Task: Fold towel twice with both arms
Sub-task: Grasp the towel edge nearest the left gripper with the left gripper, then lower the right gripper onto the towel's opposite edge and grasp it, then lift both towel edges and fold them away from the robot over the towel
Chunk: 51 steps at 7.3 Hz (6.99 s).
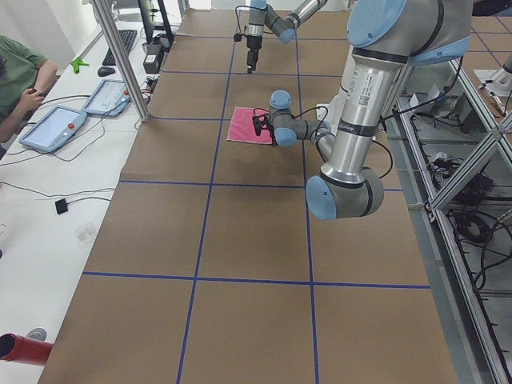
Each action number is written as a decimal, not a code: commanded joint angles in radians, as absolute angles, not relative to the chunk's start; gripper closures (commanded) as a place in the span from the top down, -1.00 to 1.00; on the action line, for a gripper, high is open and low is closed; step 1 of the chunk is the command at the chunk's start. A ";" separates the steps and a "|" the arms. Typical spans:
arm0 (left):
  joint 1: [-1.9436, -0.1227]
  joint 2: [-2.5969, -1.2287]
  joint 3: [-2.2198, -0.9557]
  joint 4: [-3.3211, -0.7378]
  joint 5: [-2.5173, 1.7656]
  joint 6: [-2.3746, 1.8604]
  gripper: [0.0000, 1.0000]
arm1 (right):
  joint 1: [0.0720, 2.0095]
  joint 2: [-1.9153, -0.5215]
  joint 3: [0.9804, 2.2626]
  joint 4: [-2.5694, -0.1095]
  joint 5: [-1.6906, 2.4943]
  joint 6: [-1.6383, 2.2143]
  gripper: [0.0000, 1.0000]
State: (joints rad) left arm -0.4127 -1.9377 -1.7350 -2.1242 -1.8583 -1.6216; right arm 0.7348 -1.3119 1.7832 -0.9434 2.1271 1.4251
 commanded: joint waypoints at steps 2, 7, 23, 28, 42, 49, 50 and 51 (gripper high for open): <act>-0.411 -1.943 -1.741 -2.123 -1.879 -1.658 -1.00 | 0.735 -1.313 1.783 -0.942 2.129 1.424 0.97; -0.411 -1.953 -1.759 -2.123 -1.879 -1.698 -1.00 | 0.571 -1.188 1.776 -1.056 2.007 1.608 0.97; -0.413 -1.947 -1.764 -2.123 -1.879 -1.697 -1.00 | 0.368 -1.094 1.698 -1.177 1.864 1.638 -0.58; -0.411 -1.951 -1.776 -2.123 -1.879 -1.697 -1.00 | 0.400 -1.103 1.738 -1.177 1.908 1.637 -1.00; -0.577 -2.062 -1.623 -2.123 -1.878 -1.695 -1.00 | 0.633 -0.957 1.486 -1.069 2.028 1.598 -1.00; -0.604 -2.112 -1.553 -2.123 -1.878 -1.703 -1.00 | 0.646 -0.920 1.431 -1.032 2.026 1.597 -1.00; -0.606 -2.115 -1.543 -2.123 -1.878 -1.701 -1.00 | 0.647 -0.922 1.431 -1.032 2.026 1.597 -1.00; -0.606 -2.115 -1.543 -2.123 -1.878 -1.701 -1.00 | 0.647 -0.922 1.428 -1.032 2.026 1.597 -1.00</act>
State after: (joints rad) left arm -0.6046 -2.1131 -1.5483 -2.1230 -1.8776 -1.7017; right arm 0.6458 -0.9214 1.4303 -1.0326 2.0264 1.5969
